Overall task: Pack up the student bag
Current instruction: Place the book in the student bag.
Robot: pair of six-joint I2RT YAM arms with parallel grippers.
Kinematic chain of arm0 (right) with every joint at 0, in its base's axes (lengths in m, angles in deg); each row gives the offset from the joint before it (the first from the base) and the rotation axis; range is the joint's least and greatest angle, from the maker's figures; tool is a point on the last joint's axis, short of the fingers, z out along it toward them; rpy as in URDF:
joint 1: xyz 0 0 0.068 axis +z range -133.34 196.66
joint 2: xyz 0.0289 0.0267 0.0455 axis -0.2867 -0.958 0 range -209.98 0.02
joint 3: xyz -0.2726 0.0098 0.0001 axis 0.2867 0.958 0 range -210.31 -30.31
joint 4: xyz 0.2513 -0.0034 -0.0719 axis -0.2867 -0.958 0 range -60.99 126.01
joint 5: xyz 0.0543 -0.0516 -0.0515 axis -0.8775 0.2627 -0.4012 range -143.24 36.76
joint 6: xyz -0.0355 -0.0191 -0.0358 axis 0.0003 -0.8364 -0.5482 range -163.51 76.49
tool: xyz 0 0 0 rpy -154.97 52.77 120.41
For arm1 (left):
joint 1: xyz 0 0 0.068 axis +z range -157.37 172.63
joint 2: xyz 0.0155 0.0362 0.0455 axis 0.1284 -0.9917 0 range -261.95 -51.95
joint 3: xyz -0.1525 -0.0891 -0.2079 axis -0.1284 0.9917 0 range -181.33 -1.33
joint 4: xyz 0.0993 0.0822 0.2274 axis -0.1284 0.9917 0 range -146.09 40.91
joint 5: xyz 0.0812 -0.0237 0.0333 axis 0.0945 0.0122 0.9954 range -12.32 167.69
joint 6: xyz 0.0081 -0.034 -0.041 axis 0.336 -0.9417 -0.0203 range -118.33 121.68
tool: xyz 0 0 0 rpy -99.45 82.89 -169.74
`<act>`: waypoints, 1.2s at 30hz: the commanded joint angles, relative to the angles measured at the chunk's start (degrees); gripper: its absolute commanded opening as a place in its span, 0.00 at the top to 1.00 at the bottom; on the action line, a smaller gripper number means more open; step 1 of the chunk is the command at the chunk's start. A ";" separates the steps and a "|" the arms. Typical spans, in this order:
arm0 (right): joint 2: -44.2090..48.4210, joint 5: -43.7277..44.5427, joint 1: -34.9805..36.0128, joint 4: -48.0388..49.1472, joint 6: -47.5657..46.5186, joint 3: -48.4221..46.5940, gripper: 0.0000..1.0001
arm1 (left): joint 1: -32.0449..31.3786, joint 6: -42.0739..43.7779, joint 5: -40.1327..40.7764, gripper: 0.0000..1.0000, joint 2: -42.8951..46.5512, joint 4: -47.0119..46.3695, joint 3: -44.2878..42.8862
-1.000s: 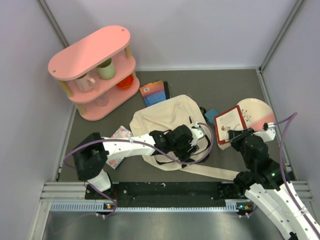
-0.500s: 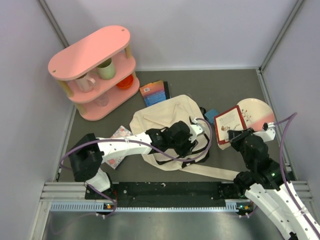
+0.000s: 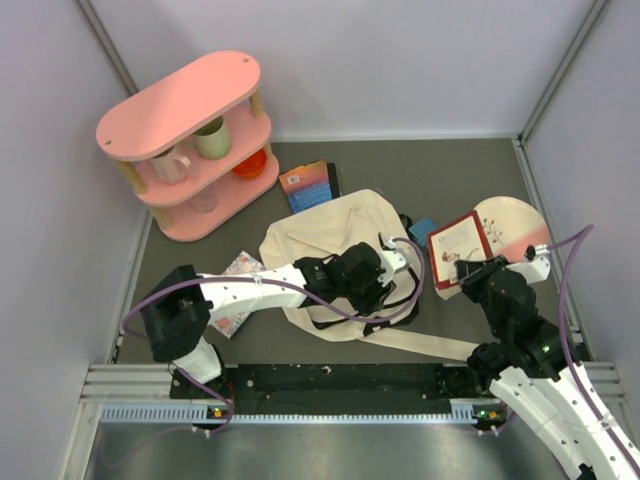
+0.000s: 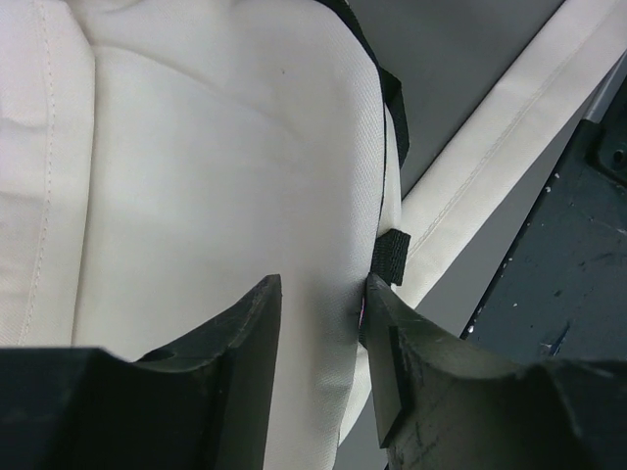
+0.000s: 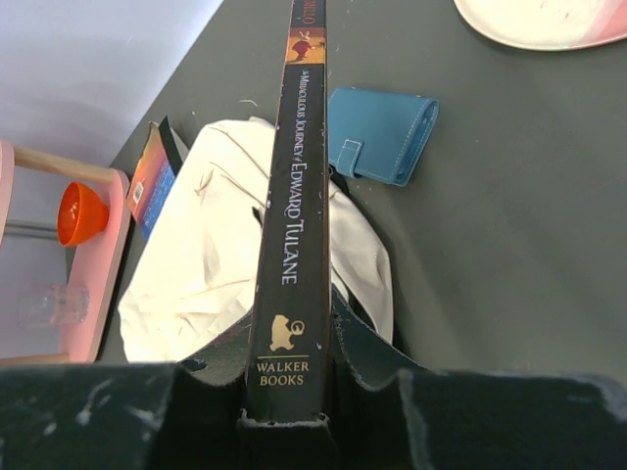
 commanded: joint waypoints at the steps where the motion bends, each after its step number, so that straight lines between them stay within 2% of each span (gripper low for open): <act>1: -0.39 -0.16 0.34 3.15 0.43 -0.18 1.00 | 0.27 -1.01 2.33 0.57 -0.21 -1.01 -0.25; 4: -0.74 -0.16 0.34 3.15 0.69 -0.26 0.99 | 0.36 -1.28 3.21 0.61 -0.83 -0.58 -0.69; 5: -0.83 -0.25 0.34 3.15 0.61 -0.26 0.99 | 0.36 -1.45 3.39 0.67 -1.09 -0.40 -0.87; 7: -1.18 -0.25 0.34 3.15 0.60 -0.35 0.99 | 0.36 -1.89 3.39 0.69 -1.18 -0.57 -0.95; 8: -1.27 -0.25 0.34 3.24 0.60 -0.35 0.99 | 0.44 -2.07 3.48 0.78 -1.18 -0.83 -0.78; 11: -1.27 -0.43 0.34 3.15 0.61 -0.35 0.98 | 0.44 -2.60 3.39 0.83 -1.53 -1.27 -0.95; 17: -1.18 -0.25 0.26 3.15 0.52 -0.26 0.98 | 0.44 -2.16 4.00 0.72 -3.20 0.66 -1.66; 18: -1.18 -0.34 0.34 3.15 0.52 -0.26 0.98 | 0.44 -2.16 4.44 0.68 -3.29 0.92 -1.48; 19: -1.18 -0.34 0.43 3.15 0.60 -0.18 0.98 | 0.44 -2.16 4.53 0.57 -3.29 1.01 -1.40; 23: -1.36 -0.34 0.34 3.15 0.69 0.00 0.97 | 0.53 -1.98 6.64 0.58 -3.20 1.63 -0.96; 28: -1.27 -0.43 0.34 3.15 0.69 0.00 0.96 | 0.53 -1.81 6.21 0.78 -2.94 1.71 -1.22; 29: -1.18 -0.51 0.34 3.15 0.61 -0.09 0.96 | 0.62 -1.81 6.12 0.89 -2.94 1.71 -1.39; 31: -1.18 -0.78 0.26 3.15 0.43 -0.18 0.96 | 0.71 -1.90 6.11 1.00 -2.68 2.24 -2.01; 36: -1.27 -2.97 0.34 3.15 -0.71 -1.32 0.98 | 2.19 -1.98 6.99 1.00 -1.18 4.00 -5.26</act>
